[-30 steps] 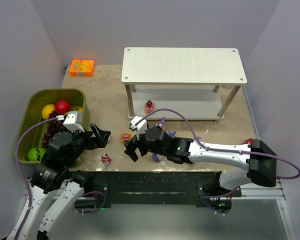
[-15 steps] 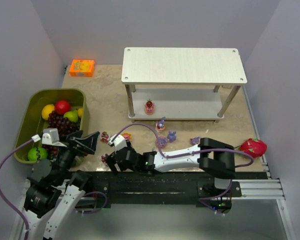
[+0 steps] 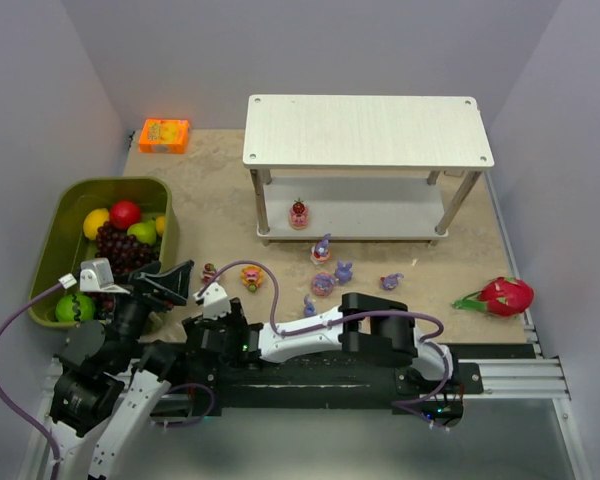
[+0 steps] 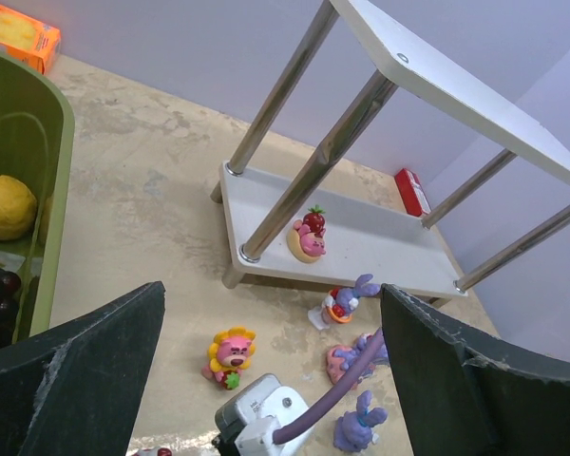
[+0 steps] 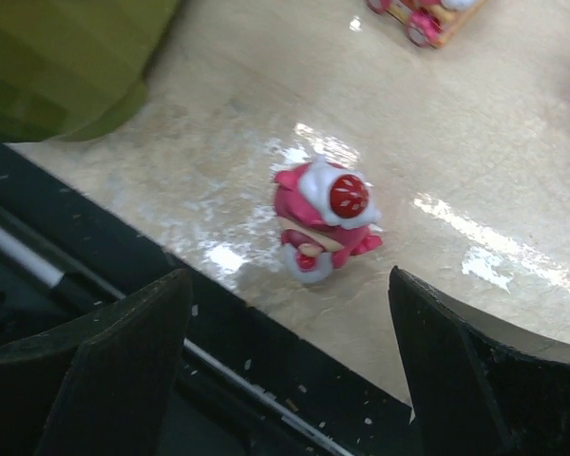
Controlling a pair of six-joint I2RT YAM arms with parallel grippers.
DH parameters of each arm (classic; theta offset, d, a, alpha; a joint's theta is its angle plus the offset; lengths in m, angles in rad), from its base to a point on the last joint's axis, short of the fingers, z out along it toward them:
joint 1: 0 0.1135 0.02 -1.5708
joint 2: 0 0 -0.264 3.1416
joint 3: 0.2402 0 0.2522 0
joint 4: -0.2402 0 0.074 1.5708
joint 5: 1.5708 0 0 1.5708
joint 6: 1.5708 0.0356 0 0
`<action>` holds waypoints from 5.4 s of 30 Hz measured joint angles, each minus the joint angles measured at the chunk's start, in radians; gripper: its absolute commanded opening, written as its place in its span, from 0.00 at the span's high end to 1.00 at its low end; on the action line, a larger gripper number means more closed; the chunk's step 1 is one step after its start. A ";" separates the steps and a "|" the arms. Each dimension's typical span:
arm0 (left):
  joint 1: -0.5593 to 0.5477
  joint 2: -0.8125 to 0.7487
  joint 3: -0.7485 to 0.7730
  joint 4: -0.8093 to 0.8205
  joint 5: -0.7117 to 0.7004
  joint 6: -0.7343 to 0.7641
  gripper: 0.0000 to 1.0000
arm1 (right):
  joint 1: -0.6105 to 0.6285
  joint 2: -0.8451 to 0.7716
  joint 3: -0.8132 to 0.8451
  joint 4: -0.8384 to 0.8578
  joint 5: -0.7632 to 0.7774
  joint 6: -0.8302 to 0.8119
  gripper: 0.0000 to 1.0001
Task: Place and organize the plastic toys onto the shelf
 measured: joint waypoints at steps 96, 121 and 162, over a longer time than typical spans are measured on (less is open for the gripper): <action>0.000 0.000 0.000 -0.006 -0.002 -0.007 0.00 | -0.795 -0.495 -0.536 0.356 -0.111 -0.583 1.00; 0.000 0.000 0.000 -0.006 -0.006 -0.008 0.01 | -0.829 -0.446 -0.569 0.373 -0.134 -0.498 0.63; 0.000 0.000 0.000 -0.006 -0.009 -0.024 0.01 | -0.836 -0.684 -0.585 0.217 -0.192 -0.501 0.23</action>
